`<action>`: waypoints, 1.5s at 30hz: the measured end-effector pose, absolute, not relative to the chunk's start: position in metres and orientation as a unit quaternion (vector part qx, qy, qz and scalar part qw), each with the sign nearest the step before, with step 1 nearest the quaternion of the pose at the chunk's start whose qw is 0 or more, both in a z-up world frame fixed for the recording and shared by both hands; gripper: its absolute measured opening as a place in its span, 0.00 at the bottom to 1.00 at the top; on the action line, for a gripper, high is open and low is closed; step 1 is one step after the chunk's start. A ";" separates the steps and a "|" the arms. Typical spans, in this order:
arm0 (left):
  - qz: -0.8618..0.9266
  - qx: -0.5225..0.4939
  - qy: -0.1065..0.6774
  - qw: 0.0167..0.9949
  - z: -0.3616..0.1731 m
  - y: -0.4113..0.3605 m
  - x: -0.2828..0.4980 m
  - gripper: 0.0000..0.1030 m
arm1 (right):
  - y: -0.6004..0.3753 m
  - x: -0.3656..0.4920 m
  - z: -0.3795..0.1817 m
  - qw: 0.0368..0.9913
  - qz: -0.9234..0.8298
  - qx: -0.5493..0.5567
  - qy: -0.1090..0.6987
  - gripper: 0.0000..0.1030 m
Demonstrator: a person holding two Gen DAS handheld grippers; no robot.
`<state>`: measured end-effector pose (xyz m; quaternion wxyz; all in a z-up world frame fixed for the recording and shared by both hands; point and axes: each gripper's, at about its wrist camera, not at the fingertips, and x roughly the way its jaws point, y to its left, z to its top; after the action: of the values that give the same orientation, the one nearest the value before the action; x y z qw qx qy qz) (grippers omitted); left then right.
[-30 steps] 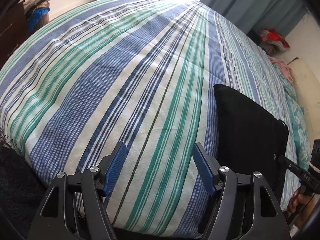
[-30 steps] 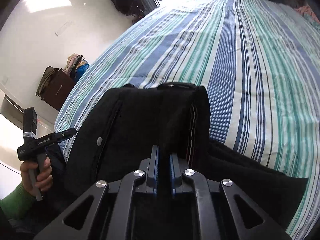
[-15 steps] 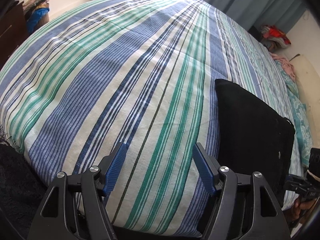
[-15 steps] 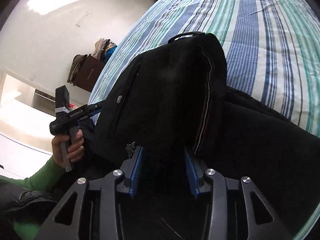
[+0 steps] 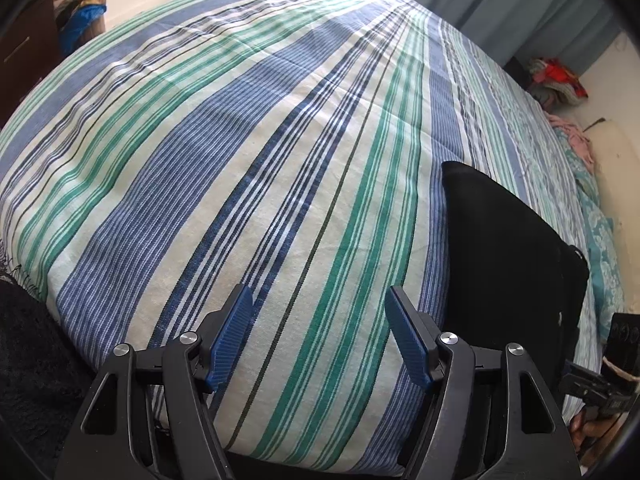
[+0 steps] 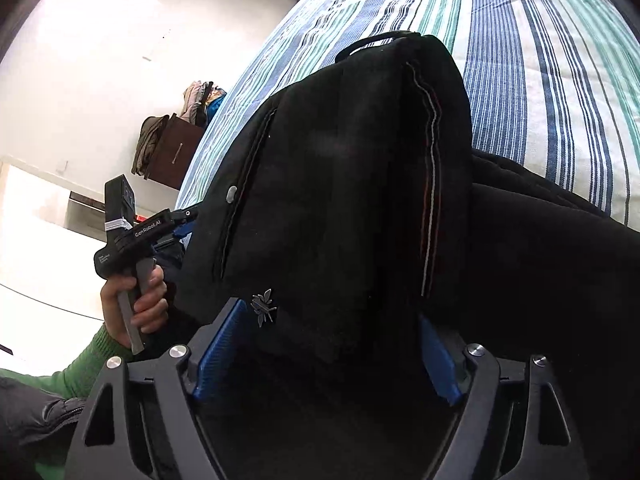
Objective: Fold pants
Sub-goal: 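Carry the folded black trousers with the right tool and lower them onto the bed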
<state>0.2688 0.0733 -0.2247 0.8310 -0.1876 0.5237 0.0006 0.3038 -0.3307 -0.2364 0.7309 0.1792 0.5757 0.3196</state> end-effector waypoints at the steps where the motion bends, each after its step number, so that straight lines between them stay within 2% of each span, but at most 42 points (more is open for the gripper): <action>1: 0.001 -0.187 0.524 0.831 -0.225 0.073 0.269 0.69 | -0.330 0.303 -0.236 0.737 0.311 0.183 0.571 0.58; 2: 0.001 -0.186 0.525 0.831 -0.225 0.072 0.270 0.69 | -0.327 0.302 -0.235 0.741 0.309 0.185 0.567 0.33; 3: 0.001 -0.184 0.525 0.831 -0.225 0.071 0.270 0.69 | -0.325 0.300 -0.233 0.748 0.302 0.187 0.560 0.22; 8: -0.001 -0.178 0.524 0.833 -0.223 0.070 0.267 0.69 | -0.344 0.290 -0.202 0.770 0.320 0.287 0.472 0.16; 14: -0.008 -0.164 0.502 0.849 -0.208 0.068 0.260 0.69 | -0.377 0.266 -0.139 0.793 0.336 0.310 0.404 0.14; 19: -0.021 -0.155 0.494 0.855 -0.203 0.062 0.256 0.69 | -0.434 0.233 -0.121 0.816 0.295 0.316 0.385 0.14; 23: -0.034 -0.130 0.490 0.862 -0.198 0.046 0.254 0.69 | -0.487 0.205 -0.146 0.821 0.233 0.340 0.396 0.14; 28: -0.062 -0.067 0.483 0.871 -0.193 0.009 0.245 0.69 | -0.528 0.187 -0.235 0.798 0.110 0.355 0.475 0.15; 31: -0.091 -0.037 0.482 0.871 -0.185 -0.016 0.234 0.69 | -0.530 0.187 -0.248 0.803 0.083 0.370 0.460 0.23; 33: -0.118 -0.029 0.469 0.875 -0.173 -0.032 0.225 0.69 | -0.531 0.193 -0.241 0.801 0.075 0.369 0.466 0.33; 35: -0.142 -0.009 0.446 0.884 -0.159 -0.052 0.218 0.69 | -0.528 0.197 -0.216 0.823 0.055 0.308 0.475 0.36; 37: -0.167 0.017 0.427 0.888 -0.150 -0.075 0.213 0.69 | -0.523 0.203 -0.181 0.859 0.040 0.236 0.452 0.38; 41: -0.198 0.069 0.433 0.876 -0.162 -0.123 0.214 0.70 | -0.498 0.237 -0.131 0.886 0.084 0.201 0.410 0.38; 45: -0.196 0.108 0.468 0.855 -0.194 -0.139 0.208 0.70 | -0.463 0.281 -0.151 0.878 0.101 0.187 0.428 0.37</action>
<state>0.2082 -0.1394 -0.1941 0.8550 0.1085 0.4680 -0.1956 0.2810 -0.4630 -0.1515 0.8785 0.1874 0.4278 0.1007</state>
